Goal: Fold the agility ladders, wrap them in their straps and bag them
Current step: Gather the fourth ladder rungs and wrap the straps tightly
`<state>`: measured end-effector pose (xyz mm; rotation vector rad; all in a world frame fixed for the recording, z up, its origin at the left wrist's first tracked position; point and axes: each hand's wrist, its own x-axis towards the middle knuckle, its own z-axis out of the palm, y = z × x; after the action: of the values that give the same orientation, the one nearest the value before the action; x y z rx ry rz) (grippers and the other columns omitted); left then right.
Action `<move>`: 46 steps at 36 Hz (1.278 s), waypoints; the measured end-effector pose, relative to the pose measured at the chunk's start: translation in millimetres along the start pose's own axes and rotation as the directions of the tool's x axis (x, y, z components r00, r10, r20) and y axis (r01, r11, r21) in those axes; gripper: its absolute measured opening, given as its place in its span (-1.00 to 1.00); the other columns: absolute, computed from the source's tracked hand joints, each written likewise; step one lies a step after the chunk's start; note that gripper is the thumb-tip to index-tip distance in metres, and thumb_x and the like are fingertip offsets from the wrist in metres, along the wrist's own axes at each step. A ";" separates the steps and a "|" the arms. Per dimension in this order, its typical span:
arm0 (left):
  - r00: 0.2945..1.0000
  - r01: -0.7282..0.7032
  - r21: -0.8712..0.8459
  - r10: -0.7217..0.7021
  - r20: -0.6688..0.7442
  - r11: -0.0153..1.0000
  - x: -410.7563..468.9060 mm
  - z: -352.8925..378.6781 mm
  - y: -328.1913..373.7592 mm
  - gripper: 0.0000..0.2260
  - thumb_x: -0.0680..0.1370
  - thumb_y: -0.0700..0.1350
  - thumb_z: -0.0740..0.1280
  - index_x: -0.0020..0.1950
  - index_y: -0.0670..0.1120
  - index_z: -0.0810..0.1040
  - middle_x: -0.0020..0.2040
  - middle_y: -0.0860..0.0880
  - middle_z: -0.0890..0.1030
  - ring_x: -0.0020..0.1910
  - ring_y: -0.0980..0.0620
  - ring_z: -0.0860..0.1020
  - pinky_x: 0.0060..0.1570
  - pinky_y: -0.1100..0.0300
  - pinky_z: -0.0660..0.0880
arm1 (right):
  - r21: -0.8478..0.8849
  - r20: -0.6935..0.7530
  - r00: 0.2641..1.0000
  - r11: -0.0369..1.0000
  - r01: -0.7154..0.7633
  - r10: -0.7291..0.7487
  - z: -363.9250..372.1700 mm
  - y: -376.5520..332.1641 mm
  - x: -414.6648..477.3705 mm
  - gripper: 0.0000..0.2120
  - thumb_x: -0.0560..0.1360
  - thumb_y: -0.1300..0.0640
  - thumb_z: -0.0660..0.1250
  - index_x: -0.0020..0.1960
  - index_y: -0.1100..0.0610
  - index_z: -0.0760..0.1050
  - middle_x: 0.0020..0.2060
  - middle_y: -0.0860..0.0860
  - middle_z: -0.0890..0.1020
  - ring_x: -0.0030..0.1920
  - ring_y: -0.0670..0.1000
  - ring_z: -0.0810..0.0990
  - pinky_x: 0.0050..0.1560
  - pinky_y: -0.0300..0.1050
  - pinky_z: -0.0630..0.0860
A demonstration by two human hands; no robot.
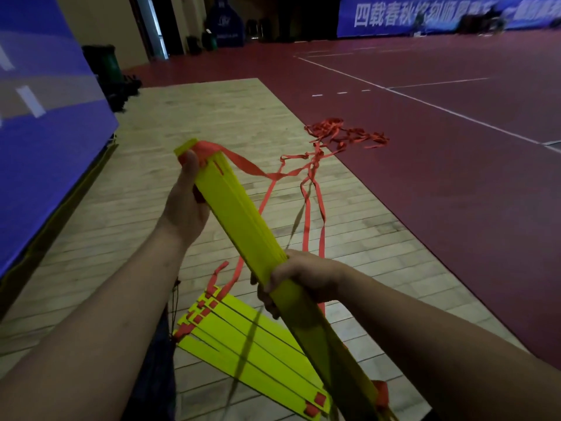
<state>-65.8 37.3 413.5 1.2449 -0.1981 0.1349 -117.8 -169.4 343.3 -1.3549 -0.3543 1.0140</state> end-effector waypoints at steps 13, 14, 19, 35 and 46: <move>0.964 0.109 -0.097 -0.081 0.252 0.989 5.1 9.4 -5.6 -0.19 0.23 0.50 0.39 0.25 -0.06 0.64 0.15 -0.12 0.67 0.17 -0.13 0.62 0.19 -0.08 0.55 | 0.167 0.237 0.971 0.986 0.001 -0.041 -14.6 -7.0 -12.3 -0.58 0.21 0.14 0.48 0.03 0.20 0.48 -0.27 0.07 0.57 -0.30 0.05 0.56 -0.19 -0.12 0.51; 0.959 0.121 -0.043 -0.106 0.263 0.992 4.9 10.9 -9.8 -0.20 0.20 0.51 0.41 0.22 -0.03 0.67 0.20 -0.11 0.66 0.21 -0.11 0.60 0.20 -0.04 0.54 | 0.199 0.202 0.978 0.980 0.015 -0.056 -15.5 -9.5 -14.1 -0.58 0.20 0.17 0.46 0.02 0.19 0.47 -0.26 0.07 0.56 -0.30 0.05 0.54 -0.20 -0.12 0.49; 0.915 0.081 0.305 -0.192 0.354 0.949 1.7 15.5 -23.3 -0.01 0.32 0.57 0.23 0.18 -0.36 0.52 0.01 -0.40 0.56 -0.04 -0.32 0.58 0.01 -0.08 0.55 | 0.249 -0.025 0.985 0.953 0.174 -0.173 -20.0 -25.1 -22.1 -0.65 0.23 0.20 0.34 0.00 0.23 0.43 -0.30 0.09 0.56 -0.34 0.07 0.54 -0.22 -0.11 0.51; 0.471 0.195 0.902 -0.844 0.259 0.385 -50.7 -4.7 -59.4 -0.06 0.29 0.63 0.05 0.18 -0.15 0.56 -0.13 -0.18 0.69 -0.12 -0.15 0.68 -0.13 0.26 0.52 | 0.345 -0.673 0.619 0.569 0.747 -0.405 -67.1 -64.9 -69.0 -0.89 0.31 0.23 0.29 -0.17 0.15 0.44 -0.34 0.08 0.51 -0.37 0.07 0.53 -0.21 -0.14 0.54; 0.630 0.043 0.875 -0.692 0.351 0.483 -82.0 13.2 -55.2 -0.07 0.17 0.58 0.38 0.36 0.02 0.51 0.28 -0.01 0.58 0.24 0.10 0.56 0.34 -0.03 0.44 | 0.413 -0.831 0.502 0.340 0.845 -0.240 -91.4 -48.1 -82.1 -0.86 0.22 0.23 0.32 -0.23 0.18 0.43 -0.36 0.08 0.49 -0.42 0.07 0.50 -0.21 -0.15 0.48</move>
<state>-135.2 7.8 348.3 2.2354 -0.5116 -0.7972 -77.2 -285.0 392.3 -0.5079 0.1738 -0.0776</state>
